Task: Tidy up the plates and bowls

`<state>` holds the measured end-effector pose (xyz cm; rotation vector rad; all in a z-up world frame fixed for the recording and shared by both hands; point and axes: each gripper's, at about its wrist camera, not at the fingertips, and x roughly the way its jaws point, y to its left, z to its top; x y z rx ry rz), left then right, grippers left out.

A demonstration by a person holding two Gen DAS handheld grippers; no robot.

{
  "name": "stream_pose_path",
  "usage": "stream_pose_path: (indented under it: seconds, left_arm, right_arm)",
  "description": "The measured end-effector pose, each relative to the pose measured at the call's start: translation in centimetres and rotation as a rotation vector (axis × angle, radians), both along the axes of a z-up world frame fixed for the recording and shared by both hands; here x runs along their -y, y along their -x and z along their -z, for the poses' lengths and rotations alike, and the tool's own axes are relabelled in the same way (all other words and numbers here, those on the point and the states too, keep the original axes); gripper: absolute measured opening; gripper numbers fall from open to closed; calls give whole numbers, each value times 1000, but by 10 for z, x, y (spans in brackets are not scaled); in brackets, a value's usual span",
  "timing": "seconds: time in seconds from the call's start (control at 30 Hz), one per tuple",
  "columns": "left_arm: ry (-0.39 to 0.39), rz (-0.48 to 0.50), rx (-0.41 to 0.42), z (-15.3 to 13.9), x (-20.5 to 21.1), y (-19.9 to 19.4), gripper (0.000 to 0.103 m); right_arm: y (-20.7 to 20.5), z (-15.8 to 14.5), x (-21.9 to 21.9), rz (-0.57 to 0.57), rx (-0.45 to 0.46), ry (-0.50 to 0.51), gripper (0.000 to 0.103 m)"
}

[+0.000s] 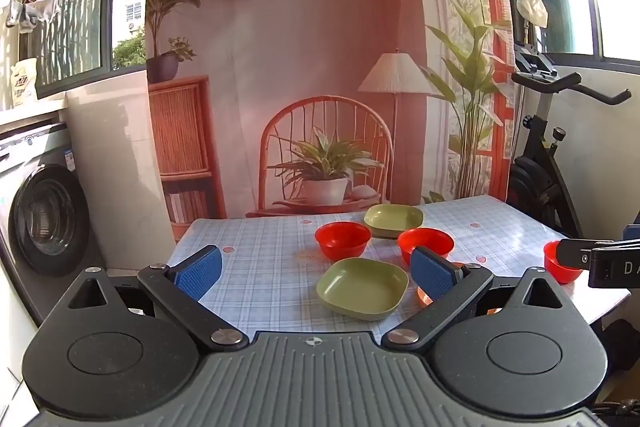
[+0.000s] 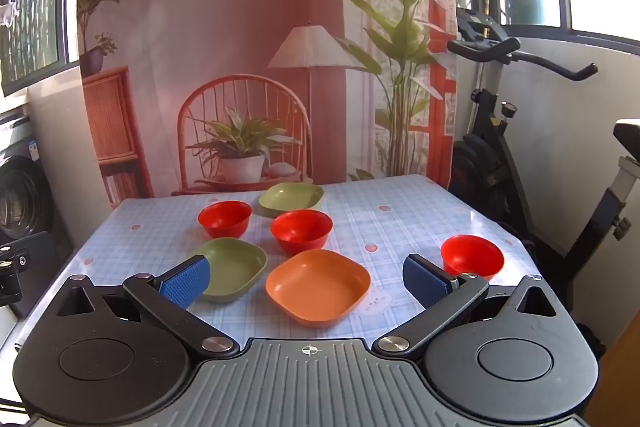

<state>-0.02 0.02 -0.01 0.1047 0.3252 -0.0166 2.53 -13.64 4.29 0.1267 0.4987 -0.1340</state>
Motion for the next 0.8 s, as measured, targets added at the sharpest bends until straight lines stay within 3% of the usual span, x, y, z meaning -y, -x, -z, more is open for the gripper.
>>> stream_pose_path:
  seconds: [0.8]
  left_arm:
    - [8,2,-20,0,0,0,101]
  right_arm:
    - [-1,1,1,-1,-7,-3,103]
